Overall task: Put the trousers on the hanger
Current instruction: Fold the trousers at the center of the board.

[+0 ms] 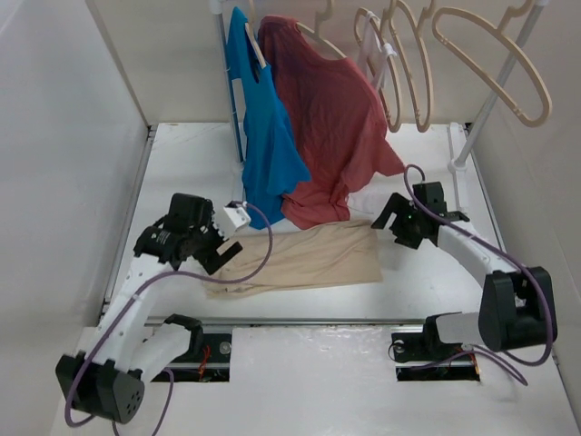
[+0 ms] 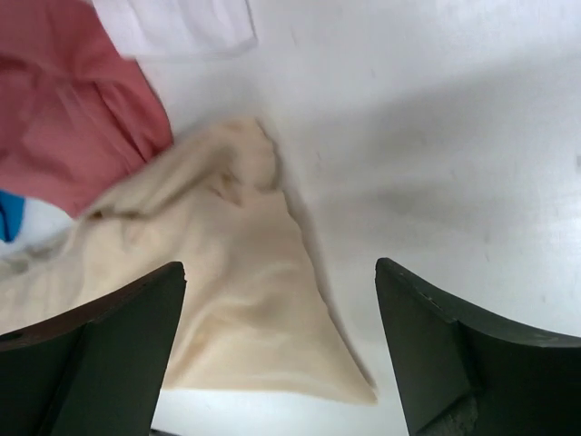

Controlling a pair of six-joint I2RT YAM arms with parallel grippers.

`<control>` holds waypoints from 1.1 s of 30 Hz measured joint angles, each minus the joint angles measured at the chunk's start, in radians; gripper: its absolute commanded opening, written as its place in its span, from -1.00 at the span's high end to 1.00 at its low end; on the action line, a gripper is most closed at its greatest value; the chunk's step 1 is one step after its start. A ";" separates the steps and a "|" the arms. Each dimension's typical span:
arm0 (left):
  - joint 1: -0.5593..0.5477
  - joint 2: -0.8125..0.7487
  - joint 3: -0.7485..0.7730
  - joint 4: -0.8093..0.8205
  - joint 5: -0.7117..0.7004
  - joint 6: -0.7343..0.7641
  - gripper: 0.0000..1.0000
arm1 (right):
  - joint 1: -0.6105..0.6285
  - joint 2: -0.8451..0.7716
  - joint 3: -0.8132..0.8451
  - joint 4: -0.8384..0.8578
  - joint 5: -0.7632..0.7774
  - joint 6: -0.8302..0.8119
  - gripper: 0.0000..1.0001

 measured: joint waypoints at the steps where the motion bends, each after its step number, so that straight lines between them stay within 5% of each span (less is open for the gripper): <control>1: 0.000 0.033 0.010 0.024 0.010 -0.025 -0.82 | 0.001 -0.029 -0.025 -0.006 -0.006 0.002 -0.80; 7: 0.035 0.344 -0.002 0.225 0.017 -0.142 -0.73 | 0.029 -0.143 -0.179 -0.061 -0.024 0.046 -0.80; 11: 0.068 0.486 -0.016 0.313 0.012 -0.183 -0.48 | 0.049 -0.165 -0.248 -0.046 -0.068 0.082 -0.58; 14: 0.083 0.550 -0.016 0.366 0.013 -0.204 0.15 | 0.055 -0.171 -0.277 -0.002 -0.105 0.106 -0.18; 15: 0.089 0.565 -0.016 0.377 0.019 -0.206 0.37 | 0.057 -0.169 -0.289 0.015 -0.116 0.111 0.30; 17: 0.101 0.587 -0.016 0.394 0.031 -0.216 1.00 | 0.060 -0.166 -0.318 0.033 -0.130 0.123 0.77; 18: 0.107 0.599 -0.016 0.403 0.039 -0.213 1.00 | 0.060 -0.166 -0.333 0.035 -0.136 0.131 1.00; 19: 0.108 0.602 -0.016 0.407 0.040 -0.221 1.00 | 0.059 -0.171 -0.345 0.037 -0.143 0.139 1.00; 26: 0.159 0.608 0.027 0.428 0.059 -0.260 1.00 | 0.060 -0.361 -0.386 -0.063 -0.135 0.195 1.00; 28: 0.164 0.608 0.051 0.432 0.059 -0.261 0.87 | 0.060 -0.444 -0.386 -0.109 -0.130 0.214 0.97; 29: 0.166 0.608 0.058 0.435 0.060 -0.257 0.50 | 0.060 -0.483 -0.386 -0.132 -0.129 0.223 0.25; 30: 0.166 0.608 0.061 0.435 0.062 -0.242 0.29 | 0.060 -0.513 -0.386 -0.150 -0.129 0.235 -0.15; 33: 0.166 0.605 0.064 0.409 0.073 -0.201 -0.25 | 0.060 -0.576 -0.398 -0.197 -0.121 0.248 -0.75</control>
